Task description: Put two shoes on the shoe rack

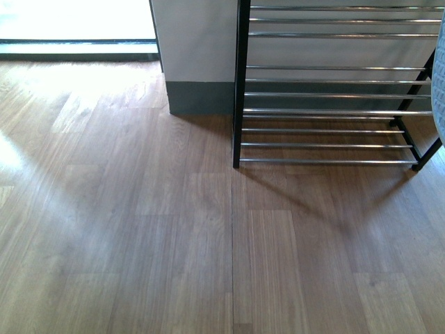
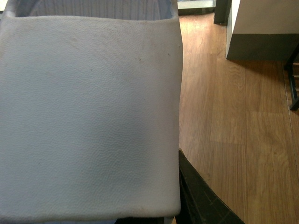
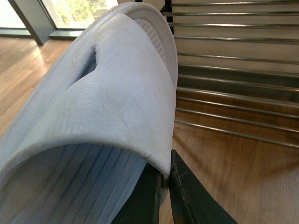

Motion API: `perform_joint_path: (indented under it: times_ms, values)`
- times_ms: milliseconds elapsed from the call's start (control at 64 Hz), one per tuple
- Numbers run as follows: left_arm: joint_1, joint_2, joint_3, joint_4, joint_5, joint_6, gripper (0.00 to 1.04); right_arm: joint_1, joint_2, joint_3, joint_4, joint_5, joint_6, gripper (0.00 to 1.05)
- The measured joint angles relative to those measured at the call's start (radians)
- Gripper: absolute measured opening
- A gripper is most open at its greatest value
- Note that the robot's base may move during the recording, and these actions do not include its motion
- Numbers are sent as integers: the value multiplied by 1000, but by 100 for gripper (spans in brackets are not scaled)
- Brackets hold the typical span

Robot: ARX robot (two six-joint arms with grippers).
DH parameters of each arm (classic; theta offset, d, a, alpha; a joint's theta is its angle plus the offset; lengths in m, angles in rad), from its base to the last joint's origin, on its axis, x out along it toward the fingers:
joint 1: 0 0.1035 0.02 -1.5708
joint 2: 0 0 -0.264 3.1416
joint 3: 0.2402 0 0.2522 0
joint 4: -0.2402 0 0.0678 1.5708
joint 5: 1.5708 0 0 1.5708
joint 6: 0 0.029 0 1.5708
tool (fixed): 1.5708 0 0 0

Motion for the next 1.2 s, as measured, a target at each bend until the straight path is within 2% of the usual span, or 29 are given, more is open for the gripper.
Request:
perform_joint_path:
  times_ms: [1202]
  values:
    - [0, 1, -2, 0, 0, 0, 2, 0, 2, -4, 0, 0, 0, 2]
